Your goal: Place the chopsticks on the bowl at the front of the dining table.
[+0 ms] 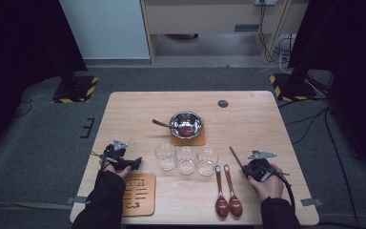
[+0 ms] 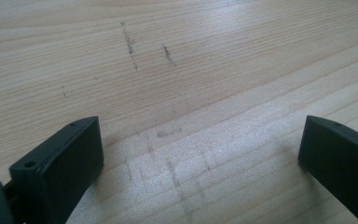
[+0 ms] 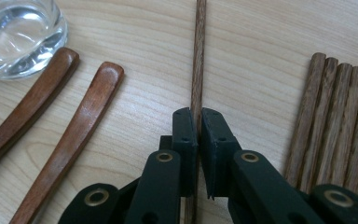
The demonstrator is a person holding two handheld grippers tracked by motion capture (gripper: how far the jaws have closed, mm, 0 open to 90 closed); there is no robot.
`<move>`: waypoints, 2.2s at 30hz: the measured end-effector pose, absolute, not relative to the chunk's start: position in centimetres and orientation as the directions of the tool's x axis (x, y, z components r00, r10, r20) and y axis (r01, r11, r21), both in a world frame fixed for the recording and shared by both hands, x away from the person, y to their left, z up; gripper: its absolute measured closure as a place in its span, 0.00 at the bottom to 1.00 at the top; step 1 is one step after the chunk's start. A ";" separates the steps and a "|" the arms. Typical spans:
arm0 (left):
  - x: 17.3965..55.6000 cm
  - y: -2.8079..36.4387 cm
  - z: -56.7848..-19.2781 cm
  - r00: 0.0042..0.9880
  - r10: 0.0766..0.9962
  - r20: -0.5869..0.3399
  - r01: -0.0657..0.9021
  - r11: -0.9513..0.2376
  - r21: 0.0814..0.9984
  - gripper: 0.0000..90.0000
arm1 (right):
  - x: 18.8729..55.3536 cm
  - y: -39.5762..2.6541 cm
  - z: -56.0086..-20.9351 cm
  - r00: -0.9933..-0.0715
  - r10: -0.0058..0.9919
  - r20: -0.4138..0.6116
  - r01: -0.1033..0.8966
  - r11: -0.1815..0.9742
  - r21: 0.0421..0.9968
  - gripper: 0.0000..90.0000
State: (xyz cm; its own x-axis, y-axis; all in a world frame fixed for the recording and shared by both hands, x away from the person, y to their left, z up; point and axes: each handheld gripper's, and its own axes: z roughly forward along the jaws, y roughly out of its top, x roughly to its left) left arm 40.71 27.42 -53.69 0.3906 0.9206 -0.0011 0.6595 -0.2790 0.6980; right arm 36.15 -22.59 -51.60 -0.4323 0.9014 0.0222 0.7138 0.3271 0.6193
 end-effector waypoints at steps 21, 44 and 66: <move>40.7 27.4 -53.7 0.390 0.921 -0.002 0.659 -0.278 0.699 0.00 | 35.5 -22.8 -51.6 -0.441 0.897 0.016 0.712 0.339 0.616 0.91; 40.7 27.4 -53.7 0.391 0.921 -0.001 0.660 -0.279 0.698 0.00 | 35.5 -23.0 -50.5 -0.423 0.905 0.044 0.713 0.303 0.632 0.95; 40.7 27.4 -53.7 0.390 0.921 -0.001 0.659 -0.279 0.698 0.00 | 35.4 -23.5 -49.2 -0.422 0.905 0.062 0.682 0.271 0.679 0.95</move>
State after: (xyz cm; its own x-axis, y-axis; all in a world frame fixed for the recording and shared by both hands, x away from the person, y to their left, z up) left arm 40.71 27.42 -53.69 0.3905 0.9206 -0.0009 0.6595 -0.2790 0.6980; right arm 35.38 -23.46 -49.17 -0.4218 0.9046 0.0622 0.6820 0.2713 0.6792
